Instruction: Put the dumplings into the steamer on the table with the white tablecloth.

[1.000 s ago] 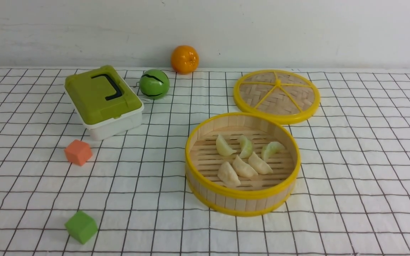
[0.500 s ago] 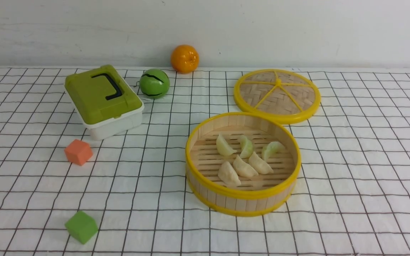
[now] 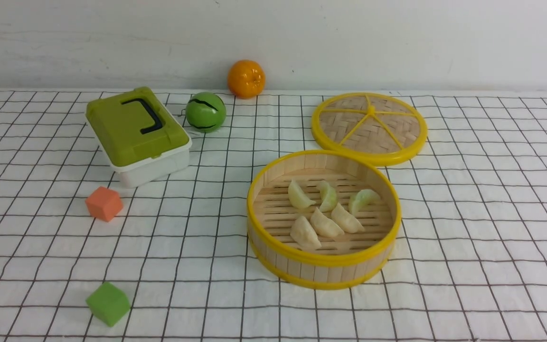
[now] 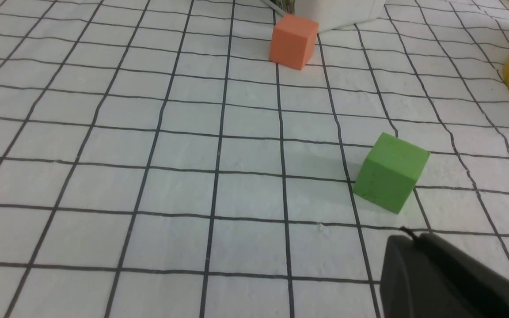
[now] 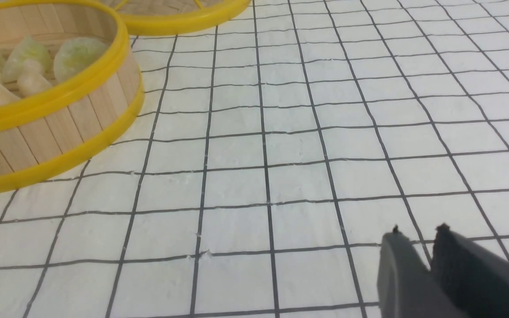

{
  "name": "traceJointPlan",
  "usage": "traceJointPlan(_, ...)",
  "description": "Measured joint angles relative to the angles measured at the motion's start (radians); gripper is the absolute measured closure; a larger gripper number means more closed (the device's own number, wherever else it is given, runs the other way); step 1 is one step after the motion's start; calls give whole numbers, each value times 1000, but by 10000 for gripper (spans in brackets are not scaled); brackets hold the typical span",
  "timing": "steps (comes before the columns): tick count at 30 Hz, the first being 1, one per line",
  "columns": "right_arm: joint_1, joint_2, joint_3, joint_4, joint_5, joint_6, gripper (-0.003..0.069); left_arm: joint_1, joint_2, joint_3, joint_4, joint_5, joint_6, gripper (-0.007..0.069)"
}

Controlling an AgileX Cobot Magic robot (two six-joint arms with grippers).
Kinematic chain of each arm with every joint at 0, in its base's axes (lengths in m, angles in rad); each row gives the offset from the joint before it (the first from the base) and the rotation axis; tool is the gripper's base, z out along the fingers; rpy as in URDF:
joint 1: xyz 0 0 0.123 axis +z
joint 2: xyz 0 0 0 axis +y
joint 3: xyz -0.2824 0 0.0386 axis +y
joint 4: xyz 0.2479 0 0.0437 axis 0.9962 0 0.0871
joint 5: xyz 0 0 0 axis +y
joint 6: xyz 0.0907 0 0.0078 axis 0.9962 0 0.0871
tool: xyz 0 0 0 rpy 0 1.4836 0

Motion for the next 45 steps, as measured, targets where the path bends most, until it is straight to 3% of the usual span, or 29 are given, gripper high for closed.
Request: traceJointPlan(45, 0, 0, 0, 0, 0, 2, 491, 0, 0, 0, 0, 0, 0, 629)
